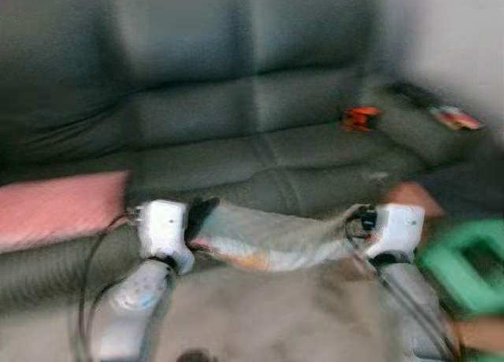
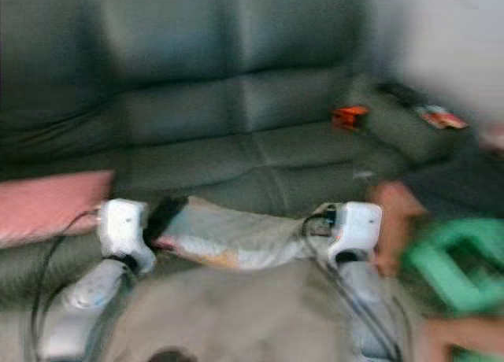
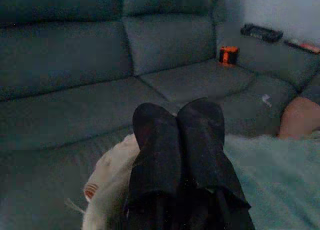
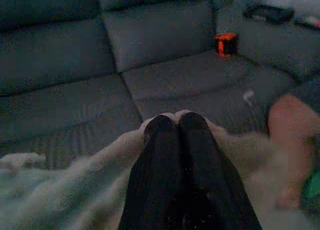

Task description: Move the pillow to the sofa

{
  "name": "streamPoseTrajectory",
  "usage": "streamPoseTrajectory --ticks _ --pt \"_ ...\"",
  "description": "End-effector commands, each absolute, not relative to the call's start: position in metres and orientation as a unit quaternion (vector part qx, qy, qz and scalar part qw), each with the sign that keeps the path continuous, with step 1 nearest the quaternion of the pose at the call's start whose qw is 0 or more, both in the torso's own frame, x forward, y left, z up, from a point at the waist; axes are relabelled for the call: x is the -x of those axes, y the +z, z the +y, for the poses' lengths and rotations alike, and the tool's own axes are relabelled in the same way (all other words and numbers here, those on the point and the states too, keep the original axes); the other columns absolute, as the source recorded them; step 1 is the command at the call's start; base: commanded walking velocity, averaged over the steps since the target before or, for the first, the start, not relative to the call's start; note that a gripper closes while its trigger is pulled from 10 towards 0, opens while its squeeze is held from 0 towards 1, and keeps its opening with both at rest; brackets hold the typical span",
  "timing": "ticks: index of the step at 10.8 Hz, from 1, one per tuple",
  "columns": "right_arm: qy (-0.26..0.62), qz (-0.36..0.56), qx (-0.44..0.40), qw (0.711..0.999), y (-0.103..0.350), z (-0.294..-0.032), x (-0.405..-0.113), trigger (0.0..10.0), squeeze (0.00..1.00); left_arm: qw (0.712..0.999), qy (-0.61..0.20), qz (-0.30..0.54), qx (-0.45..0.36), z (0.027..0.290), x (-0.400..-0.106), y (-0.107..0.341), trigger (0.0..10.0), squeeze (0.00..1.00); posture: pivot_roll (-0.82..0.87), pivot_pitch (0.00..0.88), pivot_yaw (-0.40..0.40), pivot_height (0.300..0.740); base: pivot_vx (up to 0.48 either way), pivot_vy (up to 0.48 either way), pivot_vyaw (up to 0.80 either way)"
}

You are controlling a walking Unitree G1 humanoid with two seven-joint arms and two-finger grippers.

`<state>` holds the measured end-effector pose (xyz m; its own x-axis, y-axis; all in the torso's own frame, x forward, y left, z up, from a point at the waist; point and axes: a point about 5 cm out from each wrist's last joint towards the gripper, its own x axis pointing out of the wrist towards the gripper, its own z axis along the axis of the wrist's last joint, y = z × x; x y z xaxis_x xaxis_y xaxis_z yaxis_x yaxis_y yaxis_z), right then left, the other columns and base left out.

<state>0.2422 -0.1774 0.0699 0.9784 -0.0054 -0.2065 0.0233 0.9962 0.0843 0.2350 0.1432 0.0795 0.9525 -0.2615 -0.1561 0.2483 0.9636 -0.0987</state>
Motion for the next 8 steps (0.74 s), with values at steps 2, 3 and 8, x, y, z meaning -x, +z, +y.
streamPoseTrajectory --ticks 2,3,8 --pt "-0.010 0.087 -0.037 0.995 0.0773 -0.1831 -0.2452 10.0 0.00 0.987 -0.139 0.065 0.039 0.1333 -0.2396 0.0885 10.0 0.00 0.01 0.000 -0.012 0.740 0.129 0.000 -0.33" --pt "-0.003 0.085 -0.030 0.996 0.0784 -0.1812 -0.2457 10.0 0.00 0.988 -0.138 0.064 0.037 0.1329 -0.2401 0.0889 10.0 0.00 0.01 0.000 -0.012 0.740 0.000 0.000 0.00" --pt "0.009 0.079 -0.028 0.996 0.0797 -0.1781 -0.2460 10.0 0.00 0.986 -0.151 0.062 0.041 0.1285 -0.2412 0.0905 10.0 0.00 0.01 0.000 -0.011 0.740 0.000 0.000 0.78"
